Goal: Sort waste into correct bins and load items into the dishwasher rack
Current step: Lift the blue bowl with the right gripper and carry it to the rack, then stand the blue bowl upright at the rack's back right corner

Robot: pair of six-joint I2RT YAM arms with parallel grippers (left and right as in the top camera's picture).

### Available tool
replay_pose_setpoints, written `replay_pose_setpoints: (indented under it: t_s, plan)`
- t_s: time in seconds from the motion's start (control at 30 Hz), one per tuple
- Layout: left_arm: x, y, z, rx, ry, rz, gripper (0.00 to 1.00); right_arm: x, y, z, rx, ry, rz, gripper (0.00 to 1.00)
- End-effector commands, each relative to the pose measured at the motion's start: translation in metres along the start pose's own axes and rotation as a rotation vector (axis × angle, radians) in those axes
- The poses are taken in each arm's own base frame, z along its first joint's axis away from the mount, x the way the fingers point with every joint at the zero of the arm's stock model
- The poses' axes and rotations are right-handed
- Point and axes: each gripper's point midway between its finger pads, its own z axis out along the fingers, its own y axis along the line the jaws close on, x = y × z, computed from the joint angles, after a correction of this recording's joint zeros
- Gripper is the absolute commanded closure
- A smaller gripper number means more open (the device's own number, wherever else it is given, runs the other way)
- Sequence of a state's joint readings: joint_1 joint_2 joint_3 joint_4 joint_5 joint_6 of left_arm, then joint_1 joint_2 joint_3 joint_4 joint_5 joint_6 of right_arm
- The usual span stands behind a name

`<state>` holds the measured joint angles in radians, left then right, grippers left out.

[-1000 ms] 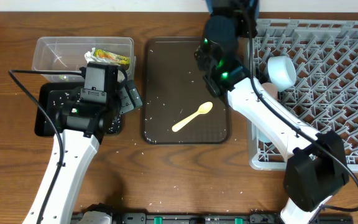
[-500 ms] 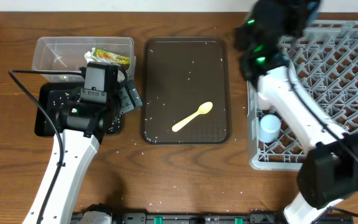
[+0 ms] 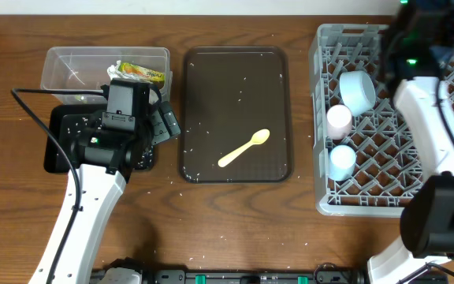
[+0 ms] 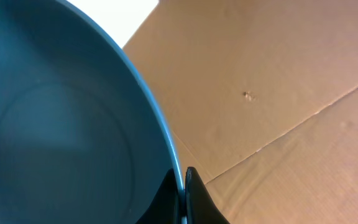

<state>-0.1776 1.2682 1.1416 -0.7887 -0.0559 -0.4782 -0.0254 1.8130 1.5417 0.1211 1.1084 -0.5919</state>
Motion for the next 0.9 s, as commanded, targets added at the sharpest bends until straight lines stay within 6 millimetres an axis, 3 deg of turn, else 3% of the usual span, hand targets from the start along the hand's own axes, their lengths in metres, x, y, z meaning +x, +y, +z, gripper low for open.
replay_pose_setpoints:
  t_s: [0.0,0.17,0.27,0.5,0.67,0.87]
  plan:
    - [-0.003,0.002,-0.001,-0.009,-0.006,-0.009,0.02,0.002,-0.011,0.022,-0.055,-0.017,0.048,0.99]
    - [-0.003,0.002,-0.001,-0.009,-0.006,-0.010,0.02,0.028,0.011,0.043,-0.232,0.004,-0.092,0.99]
    - [-0.003,0.002,-0.001,-0.009,-0.006,-0.010,0.02,0.037,0.011,0.053,-0.264,0.009,-0.141,0.99]
    - [-0.003,0.002,-0.001,-0.009,-0.006,-0.010,0.02,0.040,0.000,0.071,-0.270,-0.029,-0.264,0.98]
    - [-0.003,0.002,-0.001,-0.009,-0.006,-0.009,0.02,0.044,0.008,0.078,-0.298,-0.046,-0.313,0.99]
    - [-0.003,0.002,-0.001,-0.009,-0.006,-0.009,0.02,0.038,0.025,0.069,-0.332,-0.072,-0.323,0.98]
